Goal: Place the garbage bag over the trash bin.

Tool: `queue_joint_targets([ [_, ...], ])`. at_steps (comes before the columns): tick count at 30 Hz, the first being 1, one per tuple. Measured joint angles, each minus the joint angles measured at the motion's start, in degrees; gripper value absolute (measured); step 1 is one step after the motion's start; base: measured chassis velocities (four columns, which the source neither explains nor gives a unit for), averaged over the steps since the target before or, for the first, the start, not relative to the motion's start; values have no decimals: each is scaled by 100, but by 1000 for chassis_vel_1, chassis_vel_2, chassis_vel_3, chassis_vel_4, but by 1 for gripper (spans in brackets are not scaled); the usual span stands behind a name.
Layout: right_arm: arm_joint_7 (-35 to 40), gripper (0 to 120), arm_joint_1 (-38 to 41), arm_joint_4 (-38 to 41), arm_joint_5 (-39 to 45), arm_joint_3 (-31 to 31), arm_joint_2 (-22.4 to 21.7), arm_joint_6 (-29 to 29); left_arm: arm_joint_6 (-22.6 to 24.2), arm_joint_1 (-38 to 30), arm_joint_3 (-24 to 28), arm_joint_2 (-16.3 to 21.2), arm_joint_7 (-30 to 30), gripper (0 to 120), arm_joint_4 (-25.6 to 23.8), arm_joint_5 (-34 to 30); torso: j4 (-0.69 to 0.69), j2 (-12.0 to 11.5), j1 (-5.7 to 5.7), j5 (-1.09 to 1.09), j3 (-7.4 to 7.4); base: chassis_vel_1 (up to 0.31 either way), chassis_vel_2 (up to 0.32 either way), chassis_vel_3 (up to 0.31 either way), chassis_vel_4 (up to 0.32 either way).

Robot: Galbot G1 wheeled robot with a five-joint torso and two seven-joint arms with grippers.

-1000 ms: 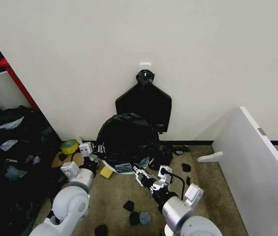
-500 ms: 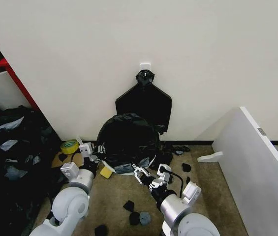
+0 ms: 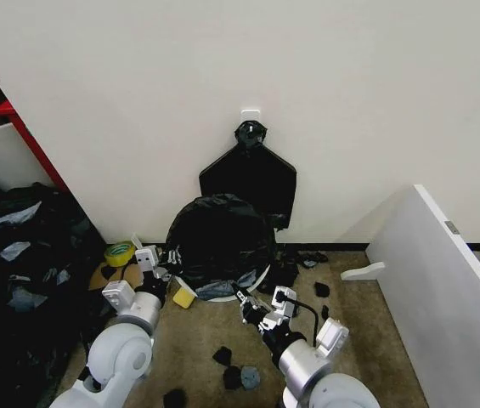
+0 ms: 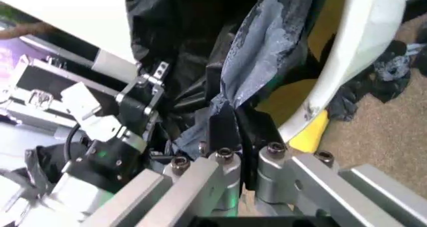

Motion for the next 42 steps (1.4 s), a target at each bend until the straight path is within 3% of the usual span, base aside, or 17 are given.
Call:
queue_joint_targets([
  [8, -384, 0, 19, 126, 74, -72, -526, 76, 3, -52, 106, -48, -50, 1, -46, -19, 0, 0, 0, 0, 0, 0, 0, 0, 0],
  [18, -1165, 0, 66, -437, 35, -9, -1042, 114, -13, -216, 142, -131, -105, 1, -69, -29, 0, 0, 0, 0, 0, 0, 0, 0, 0],
  [31, -1701, 0, 199, -1242, -402, 138, -927, 443, 3, -274, 272, 23, -190, 1, -149, 37, 0, 0, 0, 0, 0, 0, 0, 0, 0],
  [42, -1694, 0, 218, -1386, -477, 248, -882, 589, 19, -258, 289, 79, -201, 1, -244, 43, 0, 0, 0, 0, 0, 0, 0, 0, 0],
])
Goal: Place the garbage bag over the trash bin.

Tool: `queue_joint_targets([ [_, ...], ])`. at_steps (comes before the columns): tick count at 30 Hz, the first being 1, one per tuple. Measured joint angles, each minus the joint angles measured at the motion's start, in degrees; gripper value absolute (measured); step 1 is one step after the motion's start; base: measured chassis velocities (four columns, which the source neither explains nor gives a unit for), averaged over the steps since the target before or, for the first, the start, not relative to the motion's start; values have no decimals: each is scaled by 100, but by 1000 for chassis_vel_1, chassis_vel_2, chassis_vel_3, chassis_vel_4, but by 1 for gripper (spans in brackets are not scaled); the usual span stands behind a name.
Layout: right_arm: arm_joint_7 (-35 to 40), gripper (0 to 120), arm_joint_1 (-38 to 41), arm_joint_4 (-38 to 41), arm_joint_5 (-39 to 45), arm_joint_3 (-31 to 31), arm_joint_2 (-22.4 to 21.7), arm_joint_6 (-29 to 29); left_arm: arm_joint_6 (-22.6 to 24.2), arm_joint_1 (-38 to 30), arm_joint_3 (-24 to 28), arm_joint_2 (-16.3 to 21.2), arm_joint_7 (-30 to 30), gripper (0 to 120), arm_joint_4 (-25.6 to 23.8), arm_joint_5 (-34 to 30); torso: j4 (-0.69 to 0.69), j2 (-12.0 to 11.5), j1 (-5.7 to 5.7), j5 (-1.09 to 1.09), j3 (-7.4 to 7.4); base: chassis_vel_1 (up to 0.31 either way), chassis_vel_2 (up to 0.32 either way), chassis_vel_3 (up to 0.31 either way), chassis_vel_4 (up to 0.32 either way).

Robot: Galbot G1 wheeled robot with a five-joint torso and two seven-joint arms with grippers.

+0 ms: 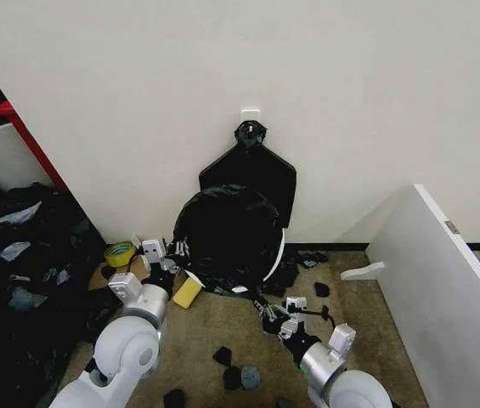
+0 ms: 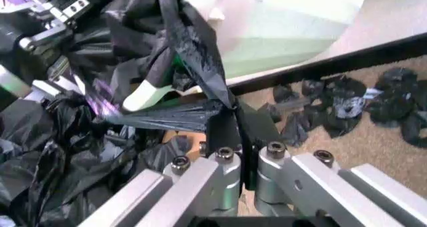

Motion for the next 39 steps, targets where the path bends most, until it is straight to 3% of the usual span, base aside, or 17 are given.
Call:
queue_joint_targets([
  [20, -47, 0, 392, -805, -458, 32, 421, 400, 27, 181, 28, 98, -28, 1, -300, 8, 0, 0, 0, 0, 0, 0, 0, 0, 0],
  [31, 206, 0, 734, -1233, -84, 63, 710, 381, 9, 206, 157, 8, -27, 1, -287, 71, 1, 0, 0, 1, 0, 0, 0, 0, 0],
  [36, 185, 0, 561, -1271, -431, -37, 495, 383, -59, 86, 339, -178, -39, 1, -153, 145, 0, 0, 0, 2, 0, 0, 0, 0, 0],
  [39, 46, 0, 448, -1161, -791, 27, 115, 525, -118, -4, 463, -316, -69, 1, 37, 396, -2, 0, 0, 1, 0, 0, 0, 0, 0],
])
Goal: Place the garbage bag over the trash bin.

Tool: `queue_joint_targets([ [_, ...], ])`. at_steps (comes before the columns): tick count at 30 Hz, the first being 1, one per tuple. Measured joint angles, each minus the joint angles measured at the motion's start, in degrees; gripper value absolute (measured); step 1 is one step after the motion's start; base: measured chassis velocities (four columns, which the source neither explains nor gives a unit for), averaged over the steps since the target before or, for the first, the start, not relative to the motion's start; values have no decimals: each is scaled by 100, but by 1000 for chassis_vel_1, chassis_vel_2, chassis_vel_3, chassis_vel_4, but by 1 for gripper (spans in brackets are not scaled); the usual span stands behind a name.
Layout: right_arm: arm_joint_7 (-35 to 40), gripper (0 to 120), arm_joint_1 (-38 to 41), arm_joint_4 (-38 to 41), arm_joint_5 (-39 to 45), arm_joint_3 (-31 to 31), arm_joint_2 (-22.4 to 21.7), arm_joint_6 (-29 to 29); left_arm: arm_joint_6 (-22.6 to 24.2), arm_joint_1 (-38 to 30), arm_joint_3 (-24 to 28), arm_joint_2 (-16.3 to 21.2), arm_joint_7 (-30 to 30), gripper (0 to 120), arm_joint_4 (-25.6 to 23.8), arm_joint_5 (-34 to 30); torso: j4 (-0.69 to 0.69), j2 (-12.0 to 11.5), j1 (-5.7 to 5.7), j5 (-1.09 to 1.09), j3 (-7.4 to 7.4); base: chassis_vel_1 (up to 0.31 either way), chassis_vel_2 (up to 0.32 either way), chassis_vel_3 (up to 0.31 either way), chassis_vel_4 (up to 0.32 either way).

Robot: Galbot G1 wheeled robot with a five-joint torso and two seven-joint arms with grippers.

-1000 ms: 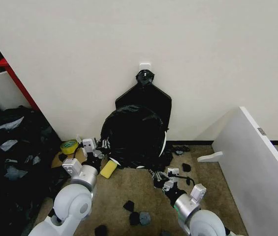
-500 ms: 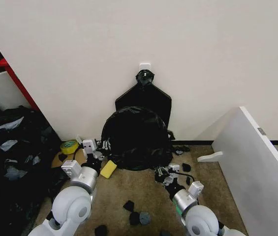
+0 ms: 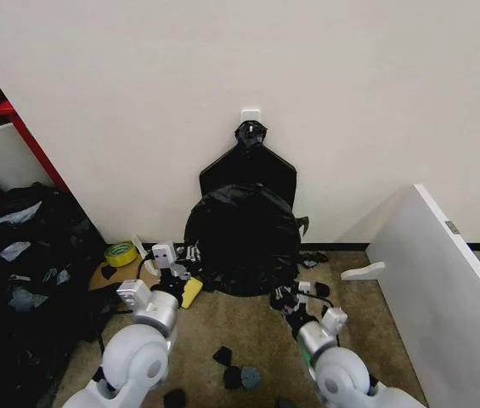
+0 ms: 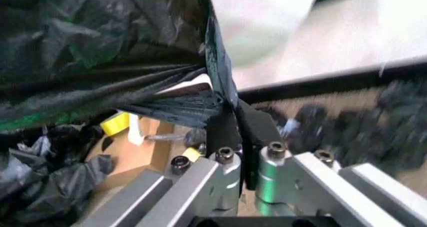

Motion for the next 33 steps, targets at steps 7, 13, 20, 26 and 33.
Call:
queue_joint_targets([
  [7, 255, 25, -198, 181, -288, 299, -257, 186, -19, -41, 4, 62, -51, 1, 127, 42, 2, 0, 0, 1, 0, 0, 0, 0, 0],
  [13, 1625, 46, -265, 660, -165, 314, -74, -80, -22, -1, -88, 181, -51, 1, 150, -46, 2, 0, 0, 0, 0, 0, 0, 0, 0],
  [20, 2873, 71, -328, 1475, 210, 507, -48, -662, -22, 90, -126, 211, -48, 1, 185, -112, 2, 0, 0, -1, 0, 0, 0, 0, 0],
  [26, 3188, 93, -390, 1598, -796, 704, -125, -871, -26, 121, -155, 217, -48, 1, 186, -119, 2, 0, 0, -1, 0, 0, 0, 0, 0],
  [33, 1834, 100, -356, 1529, -1835, 754, -176, -29, -27, 162, -122, 268, -32, 1, 200, -121, 2, 0, 0, -1, 0, 0, 0, 0, 0],
])
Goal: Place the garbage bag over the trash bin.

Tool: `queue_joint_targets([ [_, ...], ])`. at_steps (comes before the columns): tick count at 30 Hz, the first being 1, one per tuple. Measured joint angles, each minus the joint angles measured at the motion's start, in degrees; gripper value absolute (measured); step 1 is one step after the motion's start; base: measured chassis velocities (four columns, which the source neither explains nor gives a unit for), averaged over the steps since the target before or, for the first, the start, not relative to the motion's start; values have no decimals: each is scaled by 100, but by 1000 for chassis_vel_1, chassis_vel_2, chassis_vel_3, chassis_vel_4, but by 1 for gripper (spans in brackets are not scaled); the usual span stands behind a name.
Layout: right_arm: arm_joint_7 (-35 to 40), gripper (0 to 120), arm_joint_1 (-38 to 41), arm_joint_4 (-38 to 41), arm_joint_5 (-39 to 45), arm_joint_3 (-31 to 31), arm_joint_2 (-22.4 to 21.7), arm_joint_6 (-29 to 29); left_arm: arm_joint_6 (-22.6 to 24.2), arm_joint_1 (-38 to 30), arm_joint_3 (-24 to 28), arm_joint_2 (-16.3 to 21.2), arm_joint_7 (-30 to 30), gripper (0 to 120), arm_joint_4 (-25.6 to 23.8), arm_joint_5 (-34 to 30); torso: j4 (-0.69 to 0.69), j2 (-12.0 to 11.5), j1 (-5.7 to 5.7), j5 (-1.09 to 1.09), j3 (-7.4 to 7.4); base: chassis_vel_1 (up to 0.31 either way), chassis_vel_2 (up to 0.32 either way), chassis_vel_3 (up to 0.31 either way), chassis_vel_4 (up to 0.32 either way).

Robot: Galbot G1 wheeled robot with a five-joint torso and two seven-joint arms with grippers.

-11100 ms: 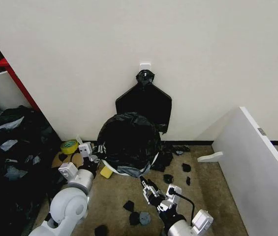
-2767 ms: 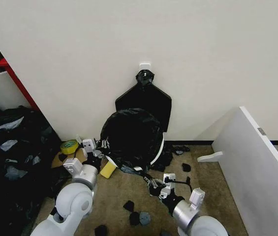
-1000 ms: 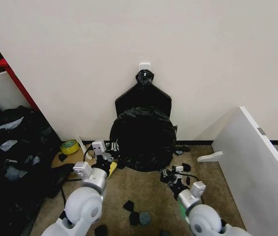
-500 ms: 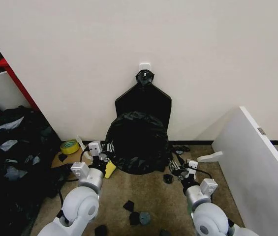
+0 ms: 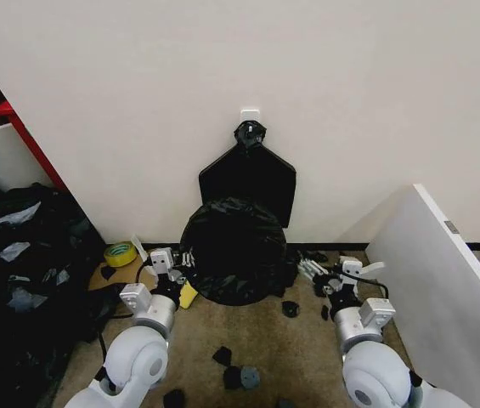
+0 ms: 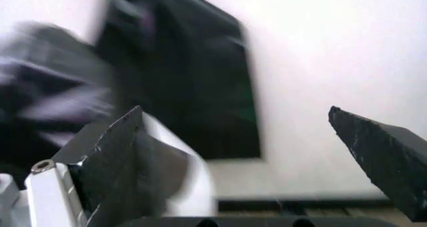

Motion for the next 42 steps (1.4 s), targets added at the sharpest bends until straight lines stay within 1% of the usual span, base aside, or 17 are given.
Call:
queue_joint_targets([
  [3, -494, 100, 14, 16, -152, -108, -22, 198, 3, 24, 48, 3, 15, 1, 9, 2, 0, 0, 0, 0, 0, 0, 0, 0, 0],
  [4, -494, 100, 14, 16, -152, -108, -22, 198, 3, 24, 48, 3, 15, 1, 9, 2, 0, 0, 0, 0, 0, 0, 0, 0, 0],
  [6, -750, 96, 18, 31, -273, -160, -27, 275, 4, 38, 66, -6, 25, 1, 20, 7, 0, 0, 0, 0, 0, 0, 0, 0, 0],
  [10, -1112, 80, 18, 72, -467, -176, -34, 400, 0, 52, 107, -49, 41, 1, 63, 29, 0, 0, 0, 0, 0, 0, 0, 0, 0],
  [11, -1112, 80, 18, 72, -467, -176, -34, 400, 0, 52, 107, -49, 41, 1, 63, 29, 0, 0, 0, 0, 0, 0, 0, 0, 0],
  [14, -1298, 69, -14, 154, -558, -169, -46, 469, -5, 55, 123, -83, 53, 1, 97, 57, 0, 0, 0, 0, 0, 0, 0, 0, 0],
  [19, -1879, 46, -42, 73, -1002, -163, -46, 743, -32, 56, 138, -140, 95, 1, 157, 96, -1, 0, 0, 0, 0, 0, 0, 0, 0],
  [20, -1879, 46, -42, 73, -1002, -163, -46, 743, -32, 56, 138, -140, 95, 1, 157, 96, -1, 0, 0, 0, 0, 0, 0, 0, 0],
  [22, -2061, 39, -29, 27, -1109, -201, -19, 782, -36, 60, 139, -153, 104, 1, 166, 125, 0, 0, 0, 0, 0, 0, 0, 0, 0],
  [27, -2119, 17, 39, -24, -1216, -304, 41, 612, -38, 68, 142, -158, 113, 1, 138, 167, 0, 0, 0, 0, 0, 0, 0, 0, 0],
  [28, -2119, 17, 39, -24, -1216, -304, 41, 612, -38, 68, 142, -158, 113, 1, 138, 167, 0, 0, 0, 0, 0, 0, 0, 0, 0],
  [32, -2059, 1, 50, -38, -1269, -362, 67, 433, -80, 93, 141, -153, 143, 1, 114, 202, 0, 0, 0, 0, 0, 0, 0, 0, 0],
  [42, -1929, 0, 111, -47, -1247, -453, 168, 127, -232, 94, 176, -185, 243, 1, 154, 317, 0, 0, 0, 0, 0, 0, 0, 0, 0],
])
